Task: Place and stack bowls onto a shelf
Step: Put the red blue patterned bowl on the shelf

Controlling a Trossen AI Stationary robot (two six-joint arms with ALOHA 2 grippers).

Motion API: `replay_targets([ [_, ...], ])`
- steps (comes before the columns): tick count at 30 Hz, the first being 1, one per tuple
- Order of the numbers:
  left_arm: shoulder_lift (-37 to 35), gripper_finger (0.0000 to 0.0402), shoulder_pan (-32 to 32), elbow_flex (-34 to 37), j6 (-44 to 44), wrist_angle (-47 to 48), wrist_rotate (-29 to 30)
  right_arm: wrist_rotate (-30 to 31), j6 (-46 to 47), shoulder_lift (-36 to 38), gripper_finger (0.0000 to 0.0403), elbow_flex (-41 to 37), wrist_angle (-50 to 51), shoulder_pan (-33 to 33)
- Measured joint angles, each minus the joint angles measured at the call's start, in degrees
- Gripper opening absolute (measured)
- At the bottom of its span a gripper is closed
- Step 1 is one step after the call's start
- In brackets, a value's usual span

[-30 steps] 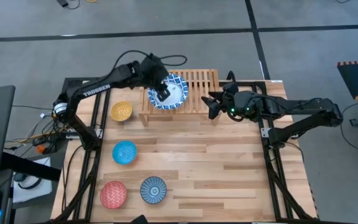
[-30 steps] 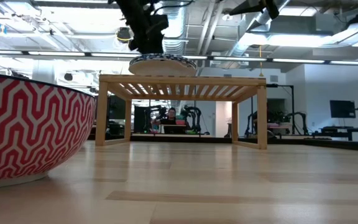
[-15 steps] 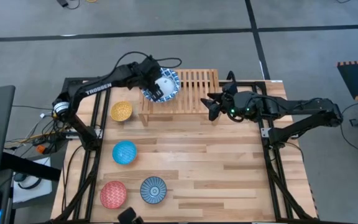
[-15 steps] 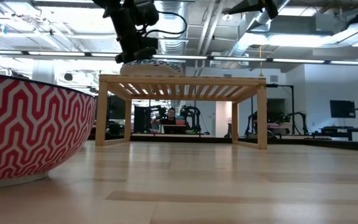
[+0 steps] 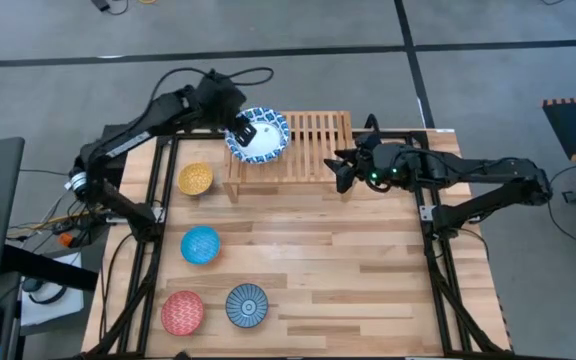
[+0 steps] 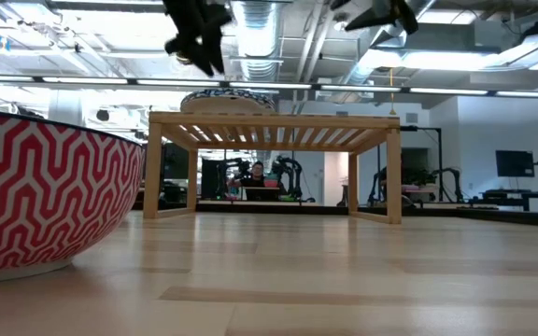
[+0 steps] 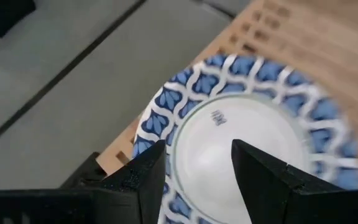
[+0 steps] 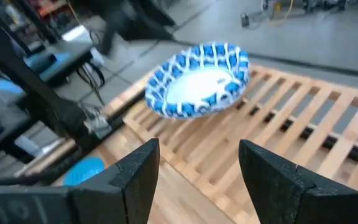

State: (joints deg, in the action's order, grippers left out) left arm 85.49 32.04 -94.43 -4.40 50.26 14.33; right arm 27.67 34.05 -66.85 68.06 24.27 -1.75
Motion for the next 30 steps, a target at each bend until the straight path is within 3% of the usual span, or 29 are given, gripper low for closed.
replay_targets([
  [5, -5.33, 0.0168, -5.66, 2.70, -7.49, -2.30, 1.89, -7.24, 0.43, 0.02, 0.0245, -3.24, 0.18, -1.65],
  [14, -10.08, 0.0168, -21.70, 12.11, -18.92, -7.58, 15.88, -18.42, -1.54, -3.53, 0.0245, -7.24, -9.53, -2.84],
  [20, -12.62, 0.0168, -22.77, 9.34, -22.61, -7.71, 17.67, -26.06, -4.58, -7.98, 0.0244, -6.24, -16.20, -3.40],
  [30, -15.13, 0.0168, -24.62, 8.46, -28.65, -2.69, 19.36, -26.87, -5.01, -12.65, 0.0244, -1.52, -14.97, -3.64],
])
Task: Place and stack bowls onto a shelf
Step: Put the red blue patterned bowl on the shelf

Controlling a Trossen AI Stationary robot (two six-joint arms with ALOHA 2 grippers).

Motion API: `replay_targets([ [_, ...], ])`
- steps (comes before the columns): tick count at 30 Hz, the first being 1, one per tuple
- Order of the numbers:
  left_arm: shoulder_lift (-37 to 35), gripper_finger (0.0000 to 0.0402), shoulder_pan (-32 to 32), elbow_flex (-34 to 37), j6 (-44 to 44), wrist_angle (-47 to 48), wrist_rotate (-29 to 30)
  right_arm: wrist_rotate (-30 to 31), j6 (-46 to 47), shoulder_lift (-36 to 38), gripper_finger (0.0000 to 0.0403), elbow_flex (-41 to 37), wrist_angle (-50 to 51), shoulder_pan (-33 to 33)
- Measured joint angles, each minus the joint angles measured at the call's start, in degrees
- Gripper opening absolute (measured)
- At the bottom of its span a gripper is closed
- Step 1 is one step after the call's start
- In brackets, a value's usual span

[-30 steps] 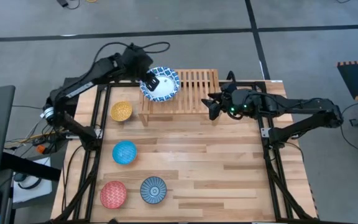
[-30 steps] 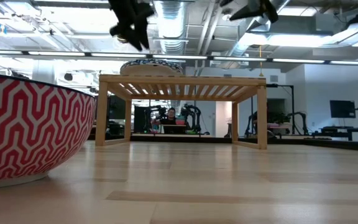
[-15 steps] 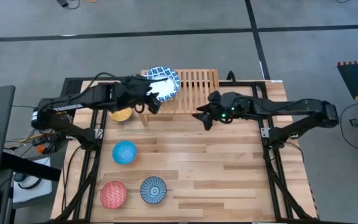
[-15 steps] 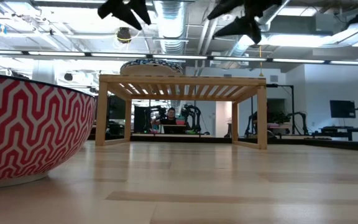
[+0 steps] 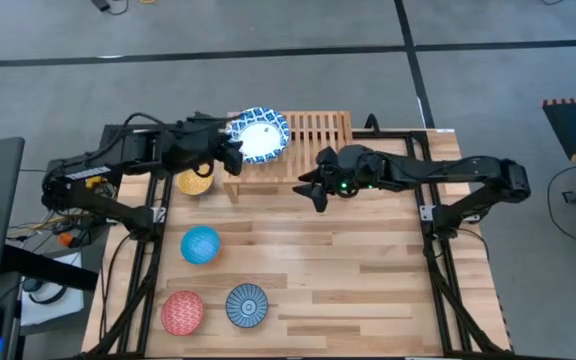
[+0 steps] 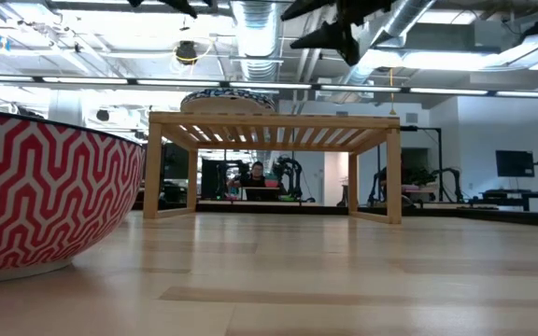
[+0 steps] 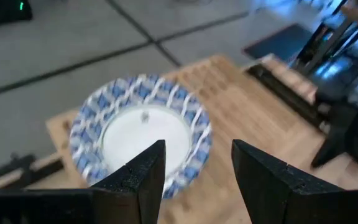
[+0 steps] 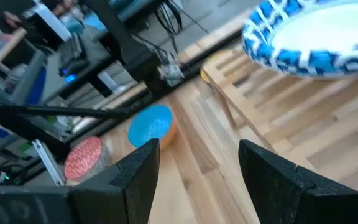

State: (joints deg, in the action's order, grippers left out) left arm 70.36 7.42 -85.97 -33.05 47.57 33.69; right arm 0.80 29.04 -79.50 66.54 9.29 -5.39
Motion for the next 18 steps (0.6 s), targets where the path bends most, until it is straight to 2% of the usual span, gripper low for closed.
replay_targets([
  [4, 1.58, 0.0168, 0.20, 0.09, -3.98, 4.85, -4.25, -0.54, -0.01, -0.60, 0.0244, 0.93, 2.93, 0.00],
  [7, 1.97, 0.0168, 1.29, -0.05, -4.55, 4.08, -7.80, -0.75, -0.03, -0.22, 0.0244, 1.01, 2.68, 0.03],
  [13, 1.89, 0.0168, 1.42, -3.93, -1.48, 1.80, -8.15, -0.94, 0.07, 1.88, 0.0244, 1.01, 2.48, -0.77],
  [18, 1.70, 0.0168, -0.74, -5.77, 2.41, 2.67, -5.71, -1.49, 1.55, 1.91, 0.0244, 1.01, 6.45, -0.87],
])
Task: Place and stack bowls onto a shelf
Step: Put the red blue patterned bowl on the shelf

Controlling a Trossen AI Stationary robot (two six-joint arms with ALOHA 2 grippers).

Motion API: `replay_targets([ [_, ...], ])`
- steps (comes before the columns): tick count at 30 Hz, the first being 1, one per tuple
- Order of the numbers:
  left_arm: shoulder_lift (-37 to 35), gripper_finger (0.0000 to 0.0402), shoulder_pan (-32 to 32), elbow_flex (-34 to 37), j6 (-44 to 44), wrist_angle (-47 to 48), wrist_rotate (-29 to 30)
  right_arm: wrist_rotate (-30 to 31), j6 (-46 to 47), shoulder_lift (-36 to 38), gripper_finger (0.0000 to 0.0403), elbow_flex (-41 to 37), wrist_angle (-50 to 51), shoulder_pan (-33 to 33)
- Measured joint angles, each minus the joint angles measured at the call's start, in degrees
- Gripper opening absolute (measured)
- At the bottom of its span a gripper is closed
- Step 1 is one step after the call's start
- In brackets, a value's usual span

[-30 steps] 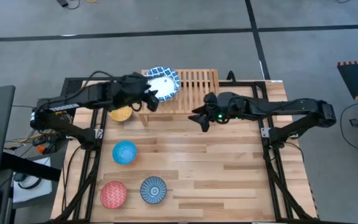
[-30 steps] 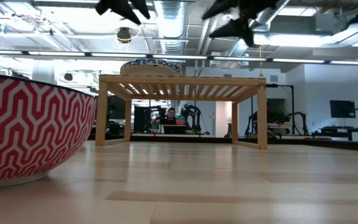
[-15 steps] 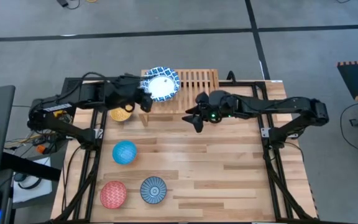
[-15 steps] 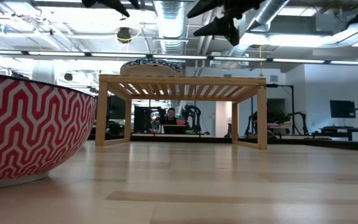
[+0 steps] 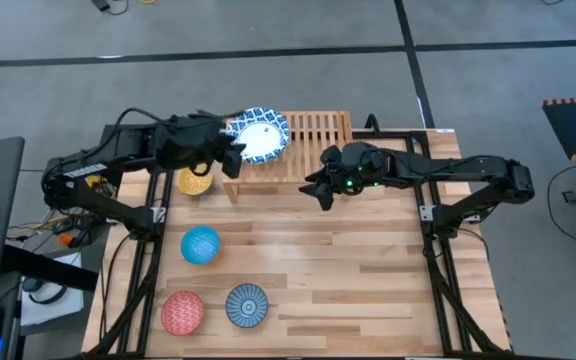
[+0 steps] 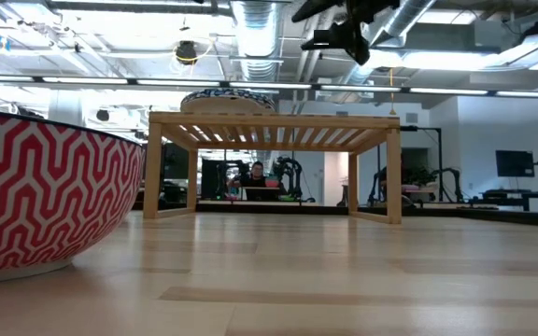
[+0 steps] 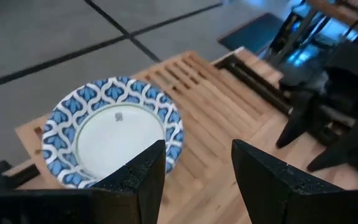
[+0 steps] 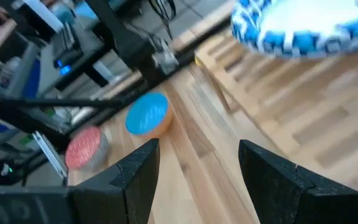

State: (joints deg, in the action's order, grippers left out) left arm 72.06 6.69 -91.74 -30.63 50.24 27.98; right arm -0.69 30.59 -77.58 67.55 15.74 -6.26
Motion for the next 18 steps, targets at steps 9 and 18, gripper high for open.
replay_targets([
  [9, 0.82, 0.0168, -8.93, 12.09, -9.09, 6.06, -2.49, -3.79, 1.27, -7.07, 0.0244, 0.00, 13.14, 4.80],
  [18, 0.71, 0.0168, -17.95, 23.31, -16.66, 3.34, -18.44, -7.08, 9.97, -16.67, 0.0244, -0.07, 8.21, 8.07],
])
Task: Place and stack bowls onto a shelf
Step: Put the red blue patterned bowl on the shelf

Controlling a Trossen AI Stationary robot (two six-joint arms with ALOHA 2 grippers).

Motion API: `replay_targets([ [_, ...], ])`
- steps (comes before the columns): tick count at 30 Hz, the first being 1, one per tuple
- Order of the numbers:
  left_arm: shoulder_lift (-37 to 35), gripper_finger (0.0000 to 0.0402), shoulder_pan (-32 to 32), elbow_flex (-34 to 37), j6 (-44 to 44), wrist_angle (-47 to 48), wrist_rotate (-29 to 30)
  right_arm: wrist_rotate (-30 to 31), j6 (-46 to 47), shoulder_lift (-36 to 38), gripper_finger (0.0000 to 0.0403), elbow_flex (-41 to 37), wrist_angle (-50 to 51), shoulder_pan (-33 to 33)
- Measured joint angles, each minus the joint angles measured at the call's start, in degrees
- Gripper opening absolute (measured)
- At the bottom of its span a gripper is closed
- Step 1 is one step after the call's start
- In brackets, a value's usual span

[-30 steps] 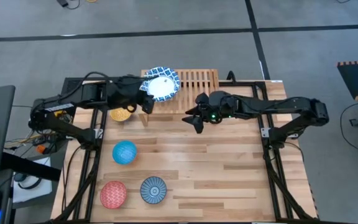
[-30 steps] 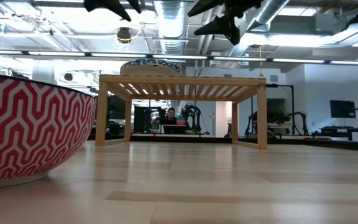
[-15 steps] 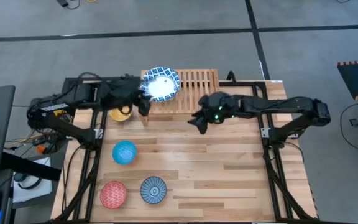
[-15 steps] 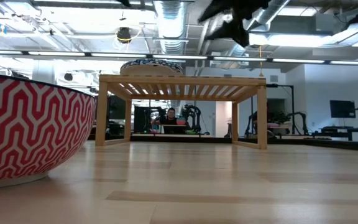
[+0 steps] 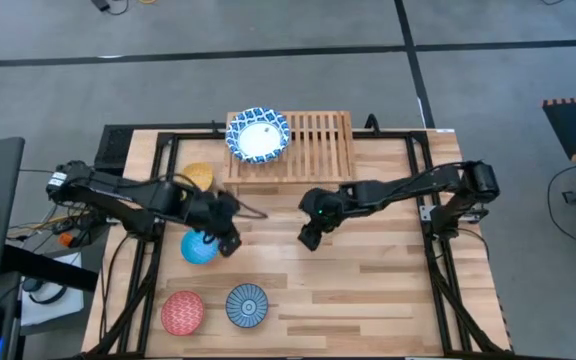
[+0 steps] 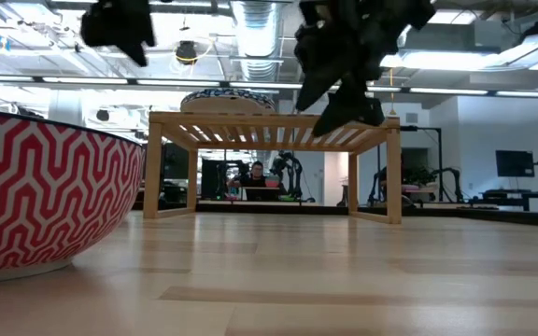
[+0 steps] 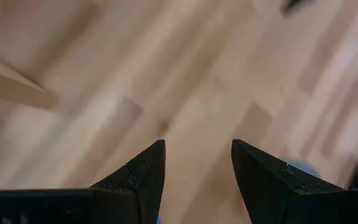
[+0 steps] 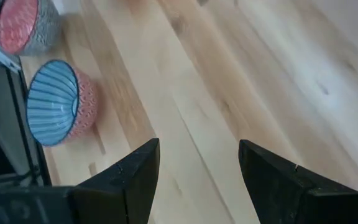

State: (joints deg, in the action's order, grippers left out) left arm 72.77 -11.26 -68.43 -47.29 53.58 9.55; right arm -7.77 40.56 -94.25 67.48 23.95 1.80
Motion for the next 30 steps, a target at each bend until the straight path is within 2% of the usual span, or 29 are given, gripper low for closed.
replay_targets([
  [7, 1.10, 0.0168, -4.43, 9.71, 11.35, -8.51, -2.20, 1.90, 1.19, 2.33, 0.0244, -0.13, 0.33, -2.67],
  [12, 4.70, 0.0156, -6.72, 14.74, 17.05, -21.79, -7.06, 3.29, -0.88, 9.29, 0.0244, -0.04, 4.17, -6.65],
  [15, 8.34, 0.0145, -8.20, 15.25, 19.31, -27.78, -7.90, 5.02, -2.68, 13.70, 0.0244, -0.04, 8.58, -8.65],
  [21, 15.70, 0.0132, -10.43, 15.25, 20.96, -32.20, -11.18, 6.73, -5.19, 20.59, 0.0244, -0.02, 15.45, -12.16],
  [25, 19.53, 0.0130, -11.52, 15.16, 19.85, -32.72, -13.83, 7.91, -6.76, 22.87, 0.0244, -0.02, 17.98, -13.40],
  [30, 21.00, 0.0130, -12.09, 14.85, 18.96, -34.06, -13.73, 7.91, -8.12, 23.02, 0.0244, -0.02, 18.81, -13.99],
])
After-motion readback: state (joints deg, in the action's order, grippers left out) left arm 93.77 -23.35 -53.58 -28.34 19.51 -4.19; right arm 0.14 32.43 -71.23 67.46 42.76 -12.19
